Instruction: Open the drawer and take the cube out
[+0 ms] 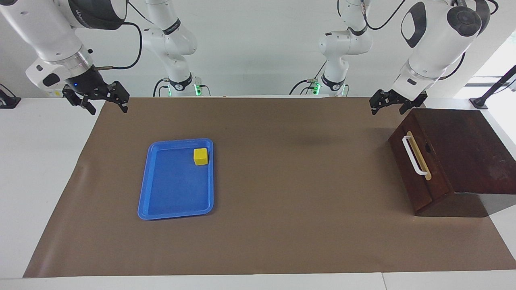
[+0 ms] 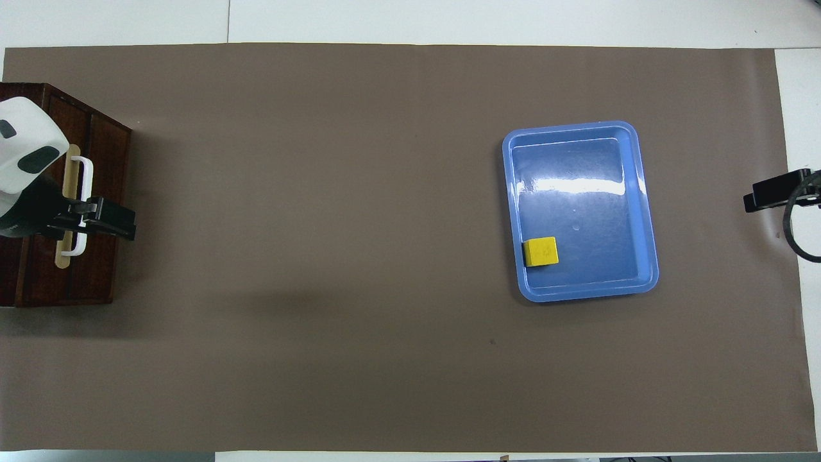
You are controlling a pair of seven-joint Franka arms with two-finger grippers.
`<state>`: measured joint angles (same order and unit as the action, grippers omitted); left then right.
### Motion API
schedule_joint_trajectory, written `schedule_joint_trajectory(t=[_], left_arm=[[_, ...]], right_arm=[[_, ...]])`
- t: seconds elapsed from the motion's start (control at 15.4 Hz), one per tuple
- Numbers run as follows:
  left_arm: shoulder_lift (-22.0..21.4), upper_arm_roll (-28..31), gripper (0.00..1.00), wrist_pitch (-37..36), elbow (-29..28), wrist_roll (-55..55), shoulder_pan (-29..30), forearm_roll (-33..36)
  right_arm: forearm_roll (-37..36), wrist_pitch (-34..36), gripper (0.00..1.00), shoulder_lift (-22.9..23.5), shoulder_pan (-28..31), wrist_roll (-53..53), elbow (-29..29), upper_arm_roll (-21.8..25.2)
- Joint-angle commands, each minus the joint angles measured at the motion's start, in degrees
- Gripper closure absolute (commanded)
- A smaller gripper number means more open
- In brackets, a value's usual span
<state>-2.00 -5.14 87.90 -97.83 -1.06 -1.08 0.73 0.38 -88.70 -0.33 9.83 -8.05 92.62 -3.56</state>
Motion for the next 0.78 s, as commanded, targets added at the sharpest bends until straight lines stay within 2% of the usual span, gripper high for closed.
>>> schedule_joint_trajectory(t=[0.0, 0.33, 0.52, 0.72], left_arm=[[-0.37, 0.04, 0.00, 0.69, -0.16, 0.80, 0.29, -0.73], [-0.37, 0.13, 0.00, 0.70, -0.25, 0.80, 0.38, -0.73], [-0.46, 0.13, 0.00, 0.70, -0.34, 0.80, 0.38, -0.73], [-0.46, 0.13, 0.00, 0.70, -0.43, 0.80, 0.38, -0.73]], right_arm=[[-3.27, -0.77, 0.00, -0.99, -0.33, 1.89, 2.65, -0.92], [-3.28, -0.33, 0.00, -0.73, -0.34, 3.48, 2.39, -1.54], [-2.31, 3.18, 0.00, 0.68, -0.25, 3.48, -0.86, -1.54], [-2.40, 2.84, 0.00, 0.59, -0.25, 3.48, -0.69, -1.63]])
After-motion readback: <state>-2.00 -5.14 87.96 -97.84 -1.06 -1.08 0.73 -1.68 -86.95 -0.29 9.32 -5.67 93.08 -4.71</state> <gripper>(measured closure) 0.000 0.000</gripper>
